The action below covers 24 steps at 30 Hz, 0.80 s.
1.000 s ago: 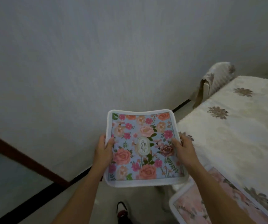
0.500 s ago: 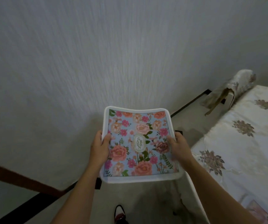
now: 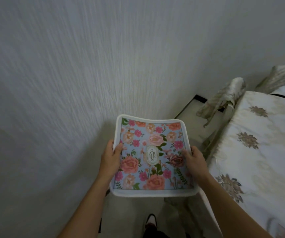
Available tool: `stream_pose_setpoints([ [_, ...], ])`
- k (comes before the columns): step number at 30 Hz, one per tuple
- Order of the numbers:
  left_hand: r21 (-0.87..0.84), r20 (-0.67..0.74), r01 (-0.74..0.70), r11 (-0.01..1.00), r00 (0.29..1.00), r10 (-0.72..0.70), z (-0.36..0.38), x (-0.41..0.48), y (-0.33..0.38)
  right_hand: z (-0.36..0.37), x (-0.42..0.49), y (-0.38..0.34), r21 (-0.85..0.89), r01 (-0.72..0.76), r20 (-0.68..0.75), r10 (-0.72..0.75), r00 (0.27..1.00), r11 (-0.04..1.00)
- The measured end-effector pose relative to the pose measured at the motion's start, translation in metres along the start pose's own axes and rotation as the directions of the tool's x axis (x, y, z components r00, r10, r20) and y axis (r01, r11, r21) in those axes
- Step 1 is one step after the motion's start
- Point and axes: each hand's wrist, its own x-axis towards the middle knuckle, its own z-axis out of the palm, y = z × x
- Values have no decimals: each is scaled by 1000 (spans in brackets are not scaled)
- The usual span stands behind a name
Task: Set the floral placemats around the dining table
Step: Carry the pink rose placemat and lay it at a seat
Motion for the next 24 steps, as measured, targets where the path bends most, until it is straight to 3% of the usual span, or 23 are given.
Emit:
stream_pose_setpoints([
  [11, 131, 119, -31, 991, 993, 16, 73, 135, 30, -1, 124, -1, 145, -57, -104, 73, 992, 988],
  [19, 206, 259, -80, 975, 966, 24, 182, 250, 79, -34, 243, 6, 292, -114, -174, 170, 970, 950],
  [24, 273, 391, -189, 943, 918, 71, 270, 295, 106, -88, 284, 15, 345, -122, -322, 239, 916, 931],
])
